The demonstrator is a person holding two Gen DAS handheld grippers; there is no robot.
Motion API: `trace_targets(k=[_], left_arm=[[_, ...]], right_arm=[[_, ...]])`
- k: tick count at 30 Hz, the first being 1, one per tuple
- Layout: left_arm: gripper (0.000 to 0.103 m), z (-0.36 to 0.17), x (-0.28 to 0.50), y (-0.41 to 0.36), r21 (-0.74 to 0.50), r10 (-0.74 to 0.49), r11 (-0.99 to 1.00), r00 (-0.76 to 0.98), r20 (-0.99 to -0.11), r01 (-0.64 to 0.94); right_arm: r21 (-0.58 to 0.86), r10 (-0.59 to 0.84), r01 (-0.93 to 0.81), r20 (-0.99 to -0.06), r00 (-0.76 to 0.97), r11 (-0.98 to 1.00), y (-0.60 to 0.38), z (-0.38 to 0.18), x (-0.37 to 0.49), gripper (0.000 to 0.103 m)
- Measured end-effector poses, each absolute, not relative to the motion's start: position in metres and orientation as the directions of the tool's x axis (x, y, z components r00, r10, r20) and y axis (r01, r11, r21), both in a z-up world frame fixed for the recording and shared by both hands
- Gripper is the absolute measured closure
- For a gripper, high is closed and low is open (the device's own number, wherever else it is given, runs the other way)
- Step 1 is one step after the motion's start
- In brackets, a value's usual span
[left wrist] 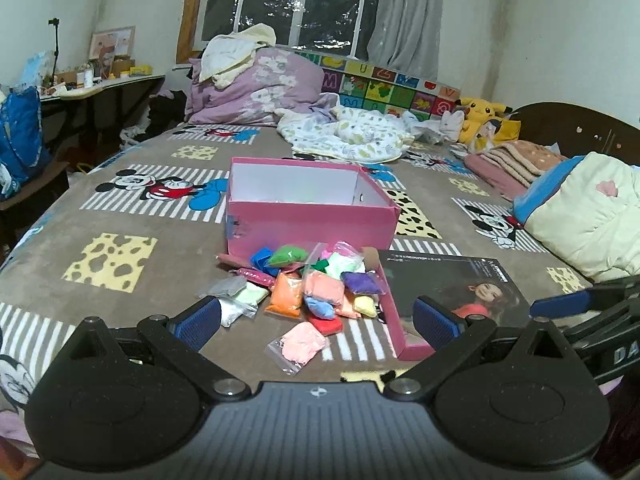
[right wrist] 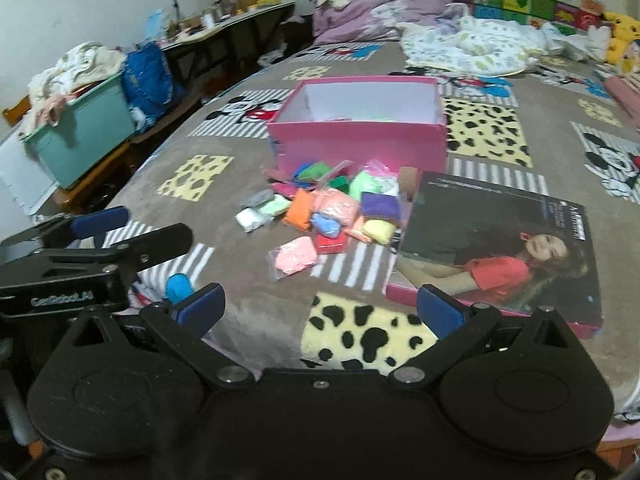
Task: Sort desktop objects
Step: 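Move both tools toward the pile of clay packets beside the pink box, then grasp the pink clay packet with the left tool while the right tool grasps the purple packet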
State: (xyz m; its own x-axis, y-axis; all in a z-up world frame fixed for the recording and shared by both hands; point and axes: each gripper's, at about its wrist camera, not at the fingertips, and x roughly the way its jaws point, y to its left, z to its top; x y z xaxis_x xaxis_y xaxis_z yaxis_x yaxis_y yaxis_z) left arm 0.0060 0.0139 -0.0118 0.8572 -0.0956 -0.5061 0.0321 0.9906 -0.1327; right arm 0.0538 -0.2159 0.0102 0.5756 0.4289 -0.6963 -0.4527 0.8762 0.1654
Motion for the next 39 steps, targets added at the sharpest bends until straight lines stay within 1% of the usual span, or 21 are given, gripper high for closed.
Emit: trace_targets(k=[6,9,13,16,21,24,28,31,33,34,35,39], left_arm=[[0.000,-0.039,0.024,0.022,-0.090,-0.099,0.994,0.861,-0.499,0.063],[0.000,-0.054,0.032,0.029,-0.080,-0.094,0.995,0.869,-0.486,0.063],[0.000,-0.072,0.049,0.031,-0.068,-0.123,0.992,0.827,-0.549,0.103],[0.000,-0.084,0.060,0.036,-0.133,-0.192,0.981,0.799,-0.570,0.141],[0.001,-0.101,0.083,0.026,-0.037,-0.222,0.968,0.772,-0.595,0.249],[0.001,-0.111,0.101,0.024,-0.025,-0.267,0.947,0.746,-0.610,0.319],[0.010,-0.126,0.122,0.016,0.010,-0.287,0.925,0.718,-0.634,0.379],[0.013,-0.136,0.126,0.012,0.026,-0.292,0.918,0.716,-0.634,0.397],[0.022,-0.143,0.129,0.012,0.020,-0.305,0.910,0.704,-0.642,0.413],[0.029,-0.146,0.131,0.011,0.025,-0.309,0.905,0.697,-0.647,0.424],[0.032,-0.149,0.134,0.010,0.029,-0.310,0.901,0.691,-0.653,0.433],[0.032,-0.157,0.145,0.012,0.031,-0.316,0.894,0.677,-0.665,0.448]], right_arm=[[0.089,0.436,-0.526,-0.685,0.584,0.846,-0.210,0.014,0.067,0.001],[0.088,0.448,-0.553,-0.697,0.560,0.829,-0.210,0.015,0.083,0.001],[0.085,0.473,-0.619,-0.729,0.495,0.780,-0.206,0.013,0.108,0.001],[0.082,0.471,-0.650,-0.757,0.453,0.755,-0.200,0.010,0.131,0.001],[0.075,0.461,-0.675,-0.785,0.414,0.734,-0.189,-0.002,0.174,0.001],[0.023,0.461,-0.724,-0.785,0.413,0.689,-0.182,-0.013,0.188,0.001],[-0.024,0.455,-0.767,-0.793,0.405,0.641,-0.177,-0.029,0.203,0.001],[-0.024,0.455,-0.786,-0.804,0.382,0.618,-0.176,-0.042,0.216,0.001],[-0.027,0.452,-0.798,-0.812,0.369,0.603,-0.175,-0.048,0.223,0.001],[-0.027,0.455,-0.804,-0.813,0.363,0.594,-0.175,-0.050,0.225,0.001],[-0.027,0.459,-0.811,-0.813,0.358,0.585,-0.175,-0.052,0.227,0.001],[-0.070,0.461,-0.837,-0.809,0.365,0.542,-0.173,-0.057,0.232,0.001]])
